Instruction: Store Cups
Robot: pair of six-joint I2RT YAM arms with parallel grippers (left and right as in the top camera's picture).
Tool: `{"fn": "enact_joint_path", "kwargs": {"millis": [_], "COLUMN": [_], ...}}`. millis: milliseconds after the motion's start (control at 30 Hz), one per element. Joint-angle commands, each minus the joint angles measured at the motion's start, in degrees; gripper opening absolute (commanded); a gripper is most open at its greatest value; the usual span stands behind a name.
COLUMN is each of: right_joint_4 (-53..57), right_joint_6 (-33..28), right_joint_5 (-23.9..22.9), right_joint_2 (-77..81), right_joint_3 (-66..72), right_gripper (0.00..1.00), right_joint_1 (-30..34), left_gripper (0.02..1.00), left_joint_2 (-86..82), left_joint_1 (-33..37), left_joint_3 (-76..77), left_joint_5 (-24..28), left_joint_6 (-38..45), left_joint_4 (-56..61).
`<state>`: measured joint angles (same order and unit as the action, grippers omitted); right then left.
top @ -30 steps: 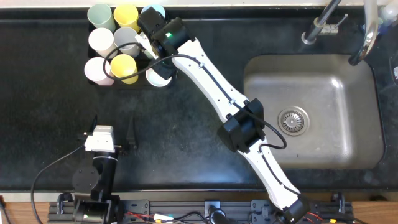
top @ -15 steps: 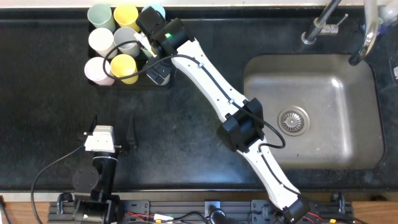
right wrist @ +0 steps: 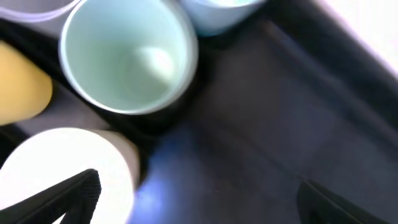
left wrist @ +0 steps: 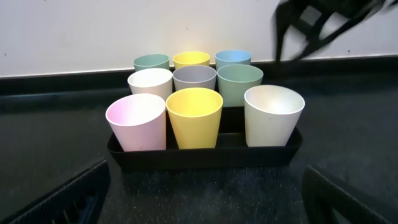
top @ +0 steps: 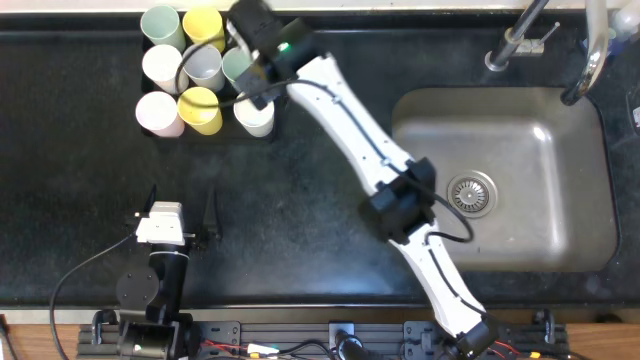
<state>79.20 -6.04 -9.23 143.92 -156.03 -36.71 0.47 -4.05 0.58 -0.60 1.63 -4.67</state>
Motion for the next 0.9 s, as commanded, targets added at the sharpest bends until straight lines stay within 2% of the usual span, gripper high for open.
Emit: {"fn": "enact_joint_path", "kwargs": {"millis": [33, 267, 367, 433, 533, 633, 833, 900], "right_joint_4": [4.2, 16.4, 17.1, 16.7, 12.4, -3.0, -53.2, -66.2], "right_joint_6": [4.9, 6.9, 7.8, 8.7, 8.7, 8.9, 6.9, 5.8], "right_joint_5": [-0.9, -0.7, -0.5, 1.3, 3.9, 3.8, -2.6, -3.5], "right_joint_2": [-14.6, -30.2, -40.3, -48.6, -61.7, -77.5, -109.8, -118.6], "right_joint_3": [-2.9, 2.1, 12.4, 22.3, 39.9, 63.5, 112.1, 124.0], "right_gripper": [0.998, 0.998, 0.998, 0.996, 0.998, 0.998, 0.998, 0.996], "right_joint_1": [7.1, 22.2, 27.7, 30.3, 31.3, 30.1, 29.7, 29.7], "left_gripper": [0.998, 0.998, 0.998, 0.998, 0.998, 0.998, 0.998, 0.998], "left_joint_2": [-0.3, -0.3, -0.3, -0.3, -0.3, -0.3, -0.3, -0.3], "left_joint_1": [-0.2, -0.2, -0.2, -0.2, -0.2, -0.2, -0.2, -0.2], "left_joint_3": [-0.1, -0.1, -0.1, -0.1, -0.1, -0.1, -0.1, -0.1], "left_joint_5": [0.6, 0.6, 0.6, 0.6, 0.6, 0.6, 0.6, 0.6], "left_joint_6": [-0.4, -0.4, -0.4, -0.4, -0.4, -0.4, -0.4, -0.4], "left_joint_4": [-0.1, -0.1, -0.1, -0.1, -0.1, -0.1, -0.1, -0.1]}}
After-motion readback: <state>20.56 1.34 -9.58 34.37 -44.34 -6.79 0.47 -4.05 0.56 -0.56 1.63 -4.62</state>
